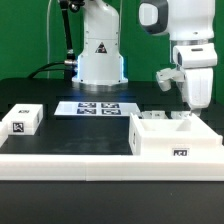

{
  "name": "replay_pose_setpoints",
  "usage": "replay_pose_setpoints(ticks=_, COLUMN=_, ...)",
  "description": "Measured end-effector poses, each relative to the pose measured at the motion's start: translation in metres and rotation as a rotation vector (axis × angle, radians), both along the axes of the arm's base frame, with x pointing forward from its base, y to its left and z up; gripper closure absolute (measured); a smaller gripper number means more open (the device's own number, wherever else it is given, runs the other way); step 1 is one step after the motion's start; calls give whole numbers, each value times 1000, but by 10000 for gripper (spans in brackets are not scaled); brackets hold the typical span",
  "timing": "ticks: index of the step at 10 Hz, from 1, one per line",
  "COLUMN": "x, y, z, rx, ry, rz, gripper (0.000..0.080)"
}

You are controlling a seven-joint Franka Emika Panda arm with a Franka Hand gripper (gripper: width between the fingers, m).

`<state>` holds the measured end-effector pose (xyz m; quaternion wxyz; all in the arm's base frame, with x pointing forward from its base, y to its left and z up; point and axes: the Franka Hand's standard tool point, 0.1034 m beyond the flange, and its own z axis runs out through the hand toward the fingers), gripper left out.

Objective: Assemble cabinet

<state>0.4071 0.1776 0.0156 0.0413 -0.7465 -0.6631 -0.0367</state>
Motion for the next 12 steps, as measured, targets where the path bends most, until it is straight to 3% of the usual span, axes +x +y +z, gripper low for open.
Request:
replay_pose_setpoints(ticks=3, x=-1, y=-1, z=-2, rx=0, ry=5, rz=-3, gripper=2)
replay_pose_setpoints(ticks=5, x=-3, y=-2, z=-6, rx=-1, ry=13, rz=-5, gripper=230)
replay_pose_setpoints(ticks=6, x=-3, y=-3, z=-7, rx=-1, ry=13, rz=-6, gripper=230)
replay_pose_setpoints(ticks=7, x=-2, y=-4, z=-7, rx=3, ry=8, rz=-11, gripper=417)
replay_pose_setpoints(ticks=8, x=1, y=-4, z=-6, rx=9, ry=-3, rz=-15, gripper=547)
replay_pose_setpoints(ticks=9, x=1, y=-4, z=-7, rx=11, ry=-5, rz=-17, gripper=547)
replay_pose_setpoints(ticks=10, x=1, y=-4, z=-6, rx=11, ry=-6, rz=-18, gripper=703)
replay_pose_setpoints(ticks=12, x=2, y=-4, z=-6, rx=11, ry=-6, rz=-18, gripper=731)
